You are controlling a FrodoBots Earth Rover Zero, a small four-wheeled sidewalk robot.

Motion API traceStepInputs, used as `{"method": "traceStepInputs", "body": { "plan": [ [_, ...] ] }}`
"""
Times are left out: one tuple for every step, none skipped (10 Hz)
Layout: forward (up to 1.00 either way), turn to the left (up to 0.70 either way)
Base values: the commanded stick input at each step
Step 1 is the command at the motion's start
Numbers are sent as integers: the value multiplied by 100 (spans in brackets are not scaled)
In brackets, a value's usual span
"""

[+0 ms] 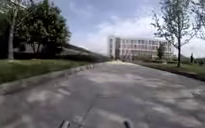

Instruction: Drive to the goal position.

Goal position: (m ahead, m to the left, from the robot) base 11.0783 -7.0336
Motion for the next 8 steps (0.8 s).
{"method": "traceStepInputs", "body": {
  "plan": [
    [70, 0],
    [70, 0],
    [70, 0],
    [70, 0],
    [70, 0],
    [70, 0],
    [70, -5],
    [70, -13]
  ]
}}
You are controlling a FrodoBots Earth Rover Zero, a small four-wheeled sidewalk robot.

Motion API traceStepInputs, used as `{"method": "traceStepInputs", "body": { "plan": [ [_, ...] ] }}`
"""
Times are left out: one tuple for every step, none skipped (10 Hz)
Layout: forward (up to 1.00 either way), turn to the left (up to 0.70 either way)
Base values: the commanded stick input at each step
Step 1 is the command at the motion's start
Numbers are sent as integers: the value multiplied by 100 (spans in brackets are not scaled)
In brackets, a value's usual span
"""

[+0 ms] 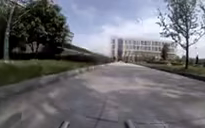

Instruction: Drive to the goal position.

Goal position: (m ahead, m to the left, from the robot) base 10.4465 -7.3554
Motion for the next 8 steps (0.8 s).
{"method": "traceStepInputs", "body": {
  "plan": [
    [70, -1],
    [70, -1],
    [70, -5],
    [70, -8],
    [70, -12],
    [70, -7],
    [70, 0],
    [70, 0]
  ]
}}
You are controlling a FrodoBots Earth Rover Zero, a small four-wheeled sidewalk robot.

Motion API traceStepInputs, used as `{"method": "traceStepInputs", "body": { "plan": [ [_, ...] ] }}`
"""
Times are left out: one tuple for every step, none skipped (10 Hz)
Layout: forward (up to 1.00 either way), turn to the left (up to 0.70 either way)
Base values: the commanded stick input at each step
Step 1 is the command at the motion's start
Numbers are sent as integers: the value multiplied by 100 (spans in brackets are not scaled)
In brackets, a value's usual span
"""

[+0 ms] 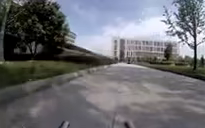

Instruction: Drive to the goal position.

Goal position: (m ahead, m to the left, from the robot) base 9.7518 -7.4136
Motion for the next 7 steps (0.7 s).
{"method": "traceStepInputs", "body": {
  "plan": [
    [70, 0],
    [70, 0],
    [70, 0],
    [70, 0],
    [70, 0],
    [70, -1],
    [70, -6]
  ]
}}
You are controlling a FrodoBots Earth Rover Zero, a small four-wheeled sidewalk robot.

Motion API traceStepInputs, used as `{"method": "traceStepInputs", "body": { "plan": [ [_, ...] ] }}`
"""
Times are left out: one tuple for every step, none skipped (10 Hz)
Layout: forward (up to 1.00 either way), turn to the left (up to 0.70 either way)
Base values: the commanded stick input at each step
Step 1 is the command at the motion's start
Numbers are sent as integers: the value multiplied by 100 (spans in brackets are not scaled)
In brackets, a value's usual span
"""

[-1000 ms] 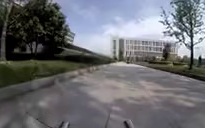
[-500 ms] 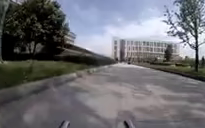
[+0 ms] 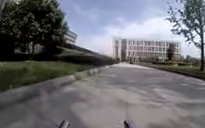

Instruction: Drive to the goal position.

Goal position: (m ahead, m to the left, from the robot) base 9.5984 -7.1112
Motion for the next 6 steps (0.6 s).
{"method": "traceStepInputs", "body": {
  "plan": [
    [70, -14],
    [70, -14],
    [70, -14],
    [70, -14],
    [70, -14],
    [70, -14]
  ]
}}
